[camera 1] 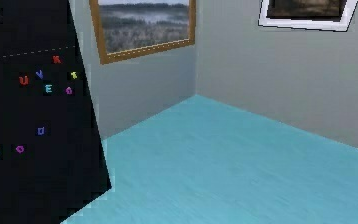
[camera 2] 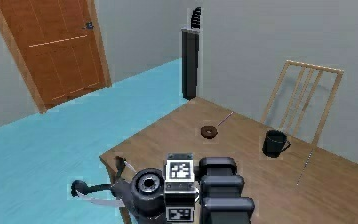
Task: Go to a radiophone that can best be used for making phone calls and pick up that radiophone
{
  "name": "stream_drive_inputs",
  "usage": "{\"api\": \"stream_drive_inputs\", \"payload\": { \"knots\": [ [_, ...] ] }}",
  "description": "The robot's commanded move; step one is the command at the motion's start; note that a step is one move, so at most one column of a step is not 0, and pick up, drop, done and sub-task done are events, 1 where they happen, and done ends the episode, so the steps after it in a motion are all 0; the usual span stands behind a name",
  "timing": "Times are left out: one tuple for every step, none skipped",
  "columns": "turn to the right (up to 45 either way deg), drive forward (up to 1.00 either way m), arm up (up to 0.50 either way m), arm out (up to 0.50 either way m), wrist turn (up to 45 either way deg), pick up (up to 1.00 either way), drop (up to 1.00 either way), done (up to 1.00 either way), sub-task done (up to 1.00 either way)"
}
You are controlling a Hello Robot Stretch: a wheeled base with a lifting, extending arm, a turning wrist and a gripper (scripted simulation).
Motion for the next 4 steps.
{"api": "stream_drive_inputs", "payload": {
  "knots": [
    [0.0, 0.00, 0.00, 0.00, 45.0, 0.00, 0.00, 0.00, 0.00],
    [0.0, 0.00, 0.00, 0.00, 9.0, 0.00, 0.00, 0.00, 0.00],
    [0.0, 0.00, -0.30, 0.00, 0.0, 0.00, 0.00, 0.00, 0.00],
    [0.0, 0.00, 0.00, 0.00, 0.0, 1.00, 0.00, 0.00, 0.00]
  ]
}}
